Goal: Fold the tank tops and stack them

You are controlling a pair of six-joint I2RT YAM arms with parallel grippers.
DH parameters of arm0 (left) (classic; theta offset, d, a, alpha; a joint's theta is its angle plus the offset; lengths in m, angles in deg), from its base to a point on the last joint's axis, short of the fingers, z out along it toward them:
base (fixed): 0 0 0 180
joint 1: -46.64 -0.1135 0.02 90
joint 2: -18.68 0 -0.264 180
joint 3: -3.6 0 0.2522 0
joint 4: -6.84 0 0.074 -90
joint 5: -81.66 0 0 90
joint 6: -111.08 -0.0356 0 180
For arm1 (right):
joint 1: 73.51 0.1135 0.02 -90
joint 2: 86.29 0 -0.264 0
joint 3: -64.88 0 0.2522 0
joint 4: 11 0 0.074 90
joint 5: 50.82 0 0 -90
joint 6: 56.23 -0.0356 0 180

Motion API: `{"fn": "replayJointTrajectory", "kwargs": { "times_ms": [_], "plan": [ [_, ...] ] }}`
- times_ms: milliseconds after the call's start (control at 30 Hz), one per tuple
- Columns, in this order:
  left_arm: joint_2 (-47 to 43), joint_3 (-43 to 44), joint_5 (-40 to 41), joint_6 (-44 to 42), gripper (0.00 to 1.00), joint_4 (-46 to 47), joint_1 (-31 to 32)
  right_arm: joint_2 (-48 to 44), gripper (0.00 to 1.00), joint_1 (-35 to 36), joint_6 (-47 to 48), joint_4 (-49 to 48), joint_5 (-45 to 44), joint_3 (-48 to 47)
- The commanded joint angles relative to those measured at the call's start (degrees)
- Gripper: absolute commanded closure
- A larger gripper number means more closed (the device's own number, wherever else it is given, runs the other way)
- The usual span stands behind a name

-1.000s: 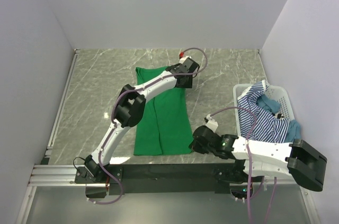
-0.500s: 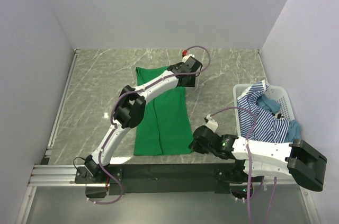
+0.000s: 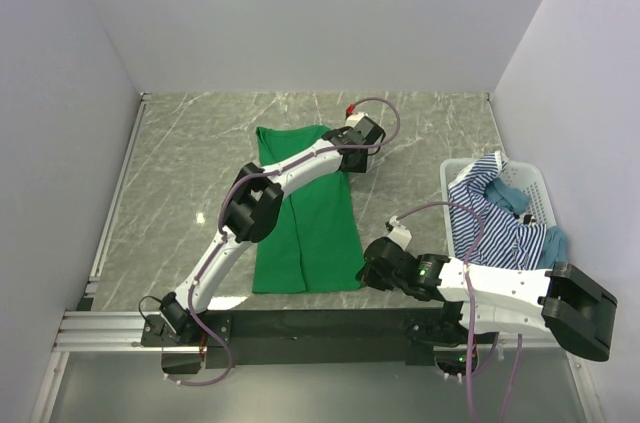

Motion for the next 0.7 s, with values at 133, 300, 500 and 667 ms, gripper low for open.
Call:
{"fn": "replayJointTrajectory", "kwargs": {
  "times_ms": [133,300,500,667],
  "plan": [
    [0.5,2.5,1.16,-1.12,0.55,0.27,0.3,0.81,0.98,0.42,-0.58,2.72,-1.49,1.32],
    [0.59,1.63,1.77,-1.3,0.57,0.0,0.21,0.81,0.98,0.42,-0.58,2.63,-1.57,1.23],
    [1.11,1.27,1.95,-1.56,0.61,-0.26,0.21,0.98,0.98,0.42,-0.49,2.72,-1.66,0.97],
    [1.64,1.36,2.65,-1.82,0.64,-0.17,0.21,0.9,0.99,0.5,-0.49,2.89,-1.57,0.97]
  ]
}}
